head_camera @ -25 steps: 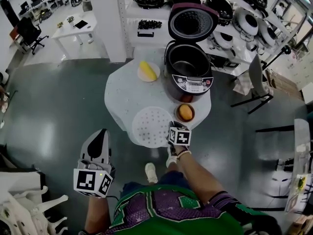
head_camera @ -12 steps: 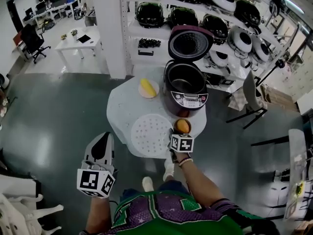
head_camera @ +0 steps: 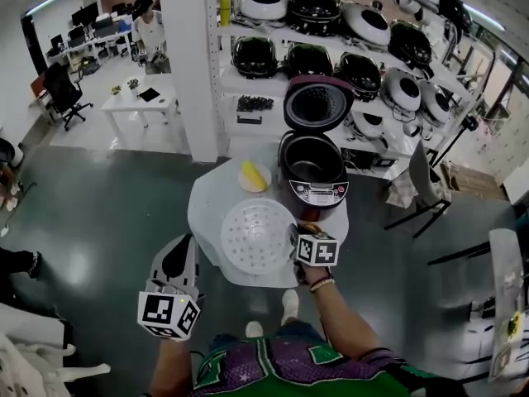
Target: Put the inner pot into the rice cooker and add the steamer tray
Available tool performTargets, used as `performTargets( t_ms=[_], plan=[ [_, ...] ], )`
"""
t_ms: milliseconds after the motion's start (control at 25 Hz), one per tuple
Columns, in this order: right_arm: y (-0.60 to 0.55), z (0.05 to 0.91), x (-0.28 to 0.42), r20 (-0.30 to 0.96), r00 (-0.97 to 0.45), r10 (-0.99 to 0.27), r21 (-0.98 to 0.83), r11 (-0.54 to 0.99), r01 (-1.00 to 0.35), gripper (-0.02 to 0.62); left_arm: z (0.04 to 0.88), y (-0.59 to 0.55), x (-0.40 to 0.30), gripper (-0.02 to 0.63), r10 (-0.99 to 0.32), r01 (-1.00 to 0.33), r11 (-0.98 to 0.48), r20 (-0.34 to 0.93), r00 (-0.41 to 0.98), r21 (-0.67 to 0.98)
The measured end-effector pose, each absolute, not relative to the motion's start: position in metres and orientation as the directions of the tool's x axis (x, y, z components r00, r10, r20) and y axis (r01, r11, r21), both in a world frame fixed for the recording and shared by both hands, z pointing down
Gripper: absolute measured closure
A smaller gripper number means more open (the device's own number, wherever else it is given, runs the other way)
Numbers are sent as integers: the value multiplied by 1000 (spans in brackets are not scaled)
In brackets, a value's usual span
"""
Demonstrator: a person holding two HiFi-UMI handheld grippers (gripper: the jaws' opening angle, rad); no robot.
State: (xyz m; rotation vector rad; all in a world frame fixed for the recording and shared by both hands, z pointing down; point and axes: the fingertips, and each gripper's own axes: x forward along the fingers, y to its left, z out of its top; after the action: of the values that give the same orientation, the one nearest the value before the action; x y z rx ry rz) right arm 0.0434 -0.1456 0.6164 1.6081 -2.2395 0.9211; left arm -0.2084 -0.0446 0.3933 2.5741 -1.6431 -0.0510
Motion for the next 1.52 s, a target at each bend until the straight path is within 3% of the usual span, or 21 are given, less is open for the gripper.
performTargets(
  t_ms=[640,1520],
  plan=[
    [-194,500,89,412,-436,-800,-371,290,-882,574,377,-88,-150,584,-901,-896,-432,-3,434,107],
    [-339,496,250,429,-381,-819,-388,214,-896,574,382,-206,-38,584,-924,-921,-381,6,383,78]
  ],
)
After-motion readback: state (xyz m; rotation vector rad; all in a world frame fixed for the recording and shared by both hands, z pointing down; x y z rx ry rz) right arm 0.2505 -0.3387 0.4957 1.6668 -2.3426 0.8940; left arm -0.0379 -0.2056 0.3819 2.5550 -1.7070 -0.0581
